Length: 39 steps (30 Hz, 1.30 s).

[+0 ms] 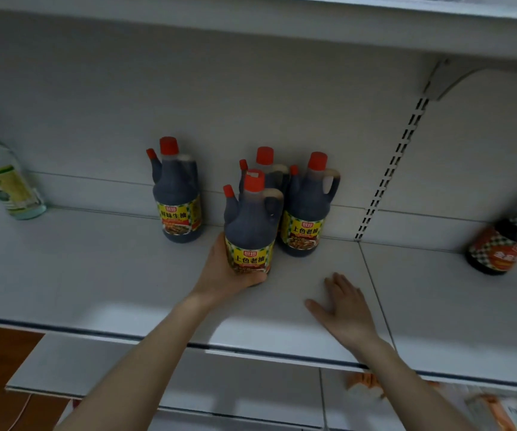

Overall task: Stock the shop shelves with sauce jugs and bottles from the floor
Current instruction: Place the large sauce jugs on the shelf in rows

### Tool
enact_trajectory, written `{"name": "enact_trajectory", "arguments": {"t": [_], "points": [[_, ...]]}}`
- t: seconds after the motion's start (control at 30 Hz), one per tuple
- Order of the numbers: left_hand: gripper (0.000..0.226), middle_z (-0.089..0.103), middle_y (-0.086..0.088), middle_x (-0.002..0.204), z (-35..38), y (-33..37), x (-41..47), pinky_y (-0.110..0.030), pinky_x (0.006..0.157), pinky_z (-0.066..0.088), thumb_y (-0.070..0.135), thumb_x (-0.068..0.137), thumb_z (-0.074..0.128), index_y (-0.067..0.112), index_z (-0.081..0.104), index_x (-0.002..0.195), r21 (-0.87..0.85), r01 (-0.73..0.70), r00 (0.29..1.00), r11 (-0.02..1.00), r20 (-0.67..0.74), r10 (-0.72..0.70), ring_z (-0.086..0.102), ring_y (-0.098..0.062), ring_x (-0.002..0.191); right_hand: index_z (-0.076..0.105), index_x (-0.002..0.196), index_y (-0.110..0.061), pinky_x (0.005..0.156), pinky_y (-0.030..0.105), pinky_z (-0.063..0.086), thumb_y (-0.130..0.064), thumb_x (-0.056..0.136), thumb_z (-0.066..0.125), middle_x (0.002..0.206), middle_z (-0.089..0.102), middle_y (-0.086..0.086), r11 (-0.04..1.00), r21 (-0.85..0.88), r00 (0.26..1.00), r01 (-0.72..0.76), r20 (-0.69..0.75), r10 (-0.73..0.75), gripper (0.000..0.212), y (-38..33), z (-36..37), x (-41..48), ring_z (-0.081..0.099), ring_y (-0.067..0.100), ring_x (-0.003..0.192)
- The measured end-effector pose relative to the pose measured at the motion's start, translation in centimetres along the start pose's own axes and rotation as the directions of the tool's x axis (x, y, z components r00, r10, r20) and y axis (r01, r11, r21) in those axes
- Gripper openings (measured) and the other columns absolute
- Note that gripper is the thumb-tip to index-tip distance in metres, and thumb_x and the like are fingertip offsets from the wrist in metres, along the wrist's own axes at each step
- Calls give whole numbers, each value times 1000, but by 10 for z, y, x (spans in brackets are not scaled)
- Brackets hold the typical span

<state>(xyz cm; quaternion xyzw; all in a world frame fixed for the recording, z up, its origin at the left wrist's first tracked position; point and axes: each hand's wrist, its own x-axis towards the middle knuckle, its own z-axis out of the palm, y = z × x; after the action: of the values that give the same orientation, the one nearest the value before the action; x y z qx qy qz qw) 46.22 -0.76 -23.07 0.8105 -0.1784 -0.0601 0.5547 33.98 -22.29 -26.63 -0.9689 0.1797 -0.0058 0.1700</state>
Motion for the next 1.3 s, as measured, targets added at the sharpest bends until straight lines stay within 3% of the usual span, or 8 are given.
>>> {"name": "enact_trajectory", "arguments": {"t": [0.1,0.23,0.4,0.57,0.63,0.8,1.13,1.3], "points": [[107,49,4,133,9,-6,-2,-34,92,48,43,46,85,20,32,136,49,1,998,999,-68,3,48,-15,121,23,145,-14,117,36,5,-64,87,37,156,13,4,1000,-12,1000,0,3,0,78,-1,0,0,7,17,145],[81,50,10,113,6,-4,-4,-16,74,38,21,63,85,15,39,130,26,28,997,999,-76,-26,48,-6,100,24,145,-14,117,35,6,-63,87,39,156,14,5,1000,4,1000,2,-2,-2,77,-3,-2,-2,8,17,144],[78,50,11,116,7,-12,-6,-1,69,38,23,66,83,20,37,130,22,48,998,999,-41,-47,49,-5,101,25,145,-15,117,34,6,-62,87,40,156,14,3,1000,17,1000,-9,-11,10,76,-3,-3,-2,9,16,144],[108,46,1,134,13,-20,-11,-31,92,44,44,49,83,23,29,140,58,68,996,996,-66,-65,47,-19,122,28,144,-15,117,34,8,-67,83,39,156,17,4,999,34,1000,-4,-22,5,81,-3,-2,-2,11,16,144],[105,50,1,132,14,-20,-11,-31,90,45,45,48,81,23,33,138,47,78,995,996,-74,-74,50,-17,119,28,144,-16,117,34,8,-82,72,28,155,17,4,999,40,1000,-8,-26,9,98,-4,-2,-3,12,17,144],[88,53,1,128,17,-21,-8,-22,82,39,22,60,86,20,37,134,17,65,995,998,-73,-63,51,-12,111,27,144,-15,117,33,7,-59,87,45,155,17,3,999,36,999,-5,-41,7,75,-2,0,-2,11,16,144],[108,46,-4,132,24,-21,-13,-28,86,40,52,46,72,17,31,140,59,90,992,994,-91,-84,46,-19,120,28,144,-15,118,35,9,-58,87,46,155,19,4,999,36,998,-13,-58,15,74,-2,3,-1,12,16,143],[113,46,-2,136,21,-21,-14,-42,97,46,61,44,67,21,27,141,72,116,990,991,-88,-109,48,-21,122,30,143,-13,118,36,10,-56,87,47,155,20,5,999,32,998,-8,-56,10,73,-1,3,0,13,17,143]]}}
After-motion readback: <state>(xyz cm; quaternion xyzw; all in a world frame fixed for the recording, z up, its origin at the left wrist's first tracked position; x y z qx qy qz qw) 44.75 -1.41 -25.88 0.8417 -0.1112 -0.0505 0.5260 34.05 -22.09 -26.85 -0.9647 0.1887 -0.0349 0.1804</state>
